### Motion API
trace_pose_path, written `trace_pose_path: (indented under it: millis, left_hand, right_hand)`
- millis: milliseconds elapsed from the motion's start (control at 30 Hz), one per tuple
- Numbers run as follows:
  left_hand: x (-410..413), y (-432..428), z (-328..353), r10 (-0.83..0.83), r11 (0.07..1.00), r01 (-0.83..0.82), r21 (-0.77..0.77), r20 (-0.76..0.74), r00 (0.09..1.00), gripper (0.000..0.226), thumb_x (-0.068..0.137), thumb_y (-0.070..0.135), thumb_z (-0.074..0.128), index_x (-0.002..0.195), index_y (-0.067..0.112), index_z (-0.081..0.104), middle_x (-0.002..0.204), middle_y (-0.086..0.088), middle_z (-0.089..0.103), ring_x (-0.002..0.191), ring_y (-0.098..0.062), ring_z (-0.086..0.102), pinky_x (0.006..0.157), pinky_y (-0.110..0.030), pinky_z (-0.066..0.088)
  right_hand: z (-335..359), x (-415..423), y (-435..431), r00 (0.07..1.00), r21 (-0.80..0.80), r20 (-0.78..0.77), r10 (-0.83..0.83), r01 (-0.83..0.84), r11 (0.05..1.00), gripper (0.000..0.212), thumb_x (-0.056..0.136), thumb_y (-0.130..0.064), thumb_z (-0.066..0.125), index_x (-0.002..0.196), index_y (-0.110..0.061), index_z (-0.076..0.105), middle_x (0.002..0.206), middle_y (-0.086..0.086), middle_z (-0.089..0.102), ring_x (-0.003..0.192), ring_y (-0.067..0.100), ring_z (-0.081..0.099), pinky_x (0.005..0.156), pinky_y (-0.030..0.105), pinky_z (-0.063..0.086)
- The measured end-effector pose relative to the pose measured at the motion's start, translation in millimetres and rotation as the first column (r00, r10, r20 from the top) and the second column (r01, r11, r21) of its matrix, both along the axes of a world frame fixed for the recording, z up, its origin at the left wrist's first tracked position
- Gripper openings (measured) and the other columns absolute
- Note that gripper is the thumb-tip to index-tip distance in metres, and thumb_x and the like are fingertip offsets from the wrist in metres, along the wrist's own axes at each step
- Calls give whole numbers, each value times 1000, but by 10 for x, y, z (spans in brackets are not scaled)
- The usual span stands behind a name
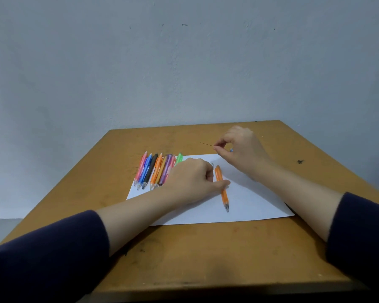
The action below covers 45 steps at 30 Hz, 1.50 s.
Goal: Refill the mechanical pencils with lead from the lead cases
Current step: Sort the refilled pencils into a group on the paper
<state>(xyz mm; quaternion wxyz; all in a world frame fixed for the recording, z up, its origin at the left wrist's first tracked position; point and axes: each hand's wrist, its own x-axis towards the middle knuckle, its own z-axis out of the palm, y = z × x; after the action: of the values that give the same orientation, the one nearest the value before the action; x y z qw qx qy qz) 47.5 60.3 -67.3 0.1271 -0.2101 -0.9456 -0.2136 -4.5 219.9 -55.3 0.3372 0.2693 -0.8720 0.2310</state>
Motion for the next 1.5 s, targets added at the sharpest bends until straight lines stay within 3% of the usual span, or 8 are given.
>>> trace_pose_path:
  millis: [233, 333, 467, 733, 967, 1067, 1167, 1500]
  left_hand:
    - [-5, 110, 46, 27, 991, -56, 120, 238, 971, 41, 72, 44, 76, 68, 5, 66, 56, 2, 53, 53, -11, 46, 52, -27, 36]
    - [27, 72, 84, 27, 992, -58, 115, 259, 966, 24, 70, 37, 79, 66, 15, 70, 62, 3, 67, 60, -12, 58, 57, -34, 47]
    - [134, 11, 100, 45, 997, -54, 47, 179, 983, 9, 73, 29, 73, 76, 20, 74, 68, 7, 69, 63, -9, 64, 58, -25, 54]
    - [295, -131, 126, 32, 998, -32, 55, -7, 999, 18, 82, 30, 68, 97, 23, 76, 87, 17, 65, 78, -2, 54, 61, -3, 35]
    - [300, -389, 161, 0, 991, 26, 130, -197, 980, 9, 80, 15, 73, 88, 16, 77, 77, 8, 69, 71, -5, 53, 74, 6, 26]
    - [166, -573, 48, -3, 988, 50, 144, -307, 952, 15, 77, 22, 73, 91, 17, 78, 79, 2, 72, 79, -7, 55, 77, -5, 36]
    - [24, -742, -67, 14, 984, 45, 172, -326, 945, 28, 80, 37, 62, 96, 18, 77, 86, 5, 72, 87, -4, 55, 75, -37, 49]
    - [-140, -924, -74, 56, 890, 22, 455, -157, 986, 26, 86, 18, 68, 107, 34, 69, 96, 20, 66, 93, 7, 60, 73, -8, 43]
  right_hand:
    - [36, -12, 69, 999, -43, 39, -18, 19, 999, 5, 80, -14, 69, 77, -12, 74, 77, -2, 68, 81, 17, 57, 79, 33, 42]
    - [43, -29, 89, 998, -62, 51, -24, 27, 998, 5, 80, -14, 69, 77, -12, 74, 77, -2, 69, 81, 16, 56, 78, 33, 43]
    - [38, -41, 119, 997, -79, 62, -34, 39, 996, 5, 79, -13, 70, 76, -13, 73, 77, -3, 68, 79, 10, 52, 78, 31, 43]
    - [44, -15, 103, 993, -86, 91, -75, 82, 993, 6, 81, -15, 69, 79, -14, 74, 79, -3, 69, 82, 13, 57, 76, 31, 46]
    - [37, 37, 71, 992, -91, 121, -38, 49, 995, 7, 82, -13, 69, 86, -13, 75, 81, -4, 70, 81, 9, 57, 74, 26, 46]
    - [24, 52, 41, 994, -112, 113, -12, 24, 993, 10, 81, -10, 68, 88, -13, 74, 78, -3, 69, 77, 10, 58, 66, 14, 38]
    - [11, 64, 26, 992, -118, 122, 14, 1, 993, 11, 81, -8, 67, 88, -14, 74, 74, -9, 64, 75, 9, 57, 67, 6, 34]
    - [-55, 38, -3, 996, -71, 6, 84, -83, 994, 12, 76, -5, 71, 84, -12, 74, 73, -15, 58, 71, 1, 49, 69, 2, 35]
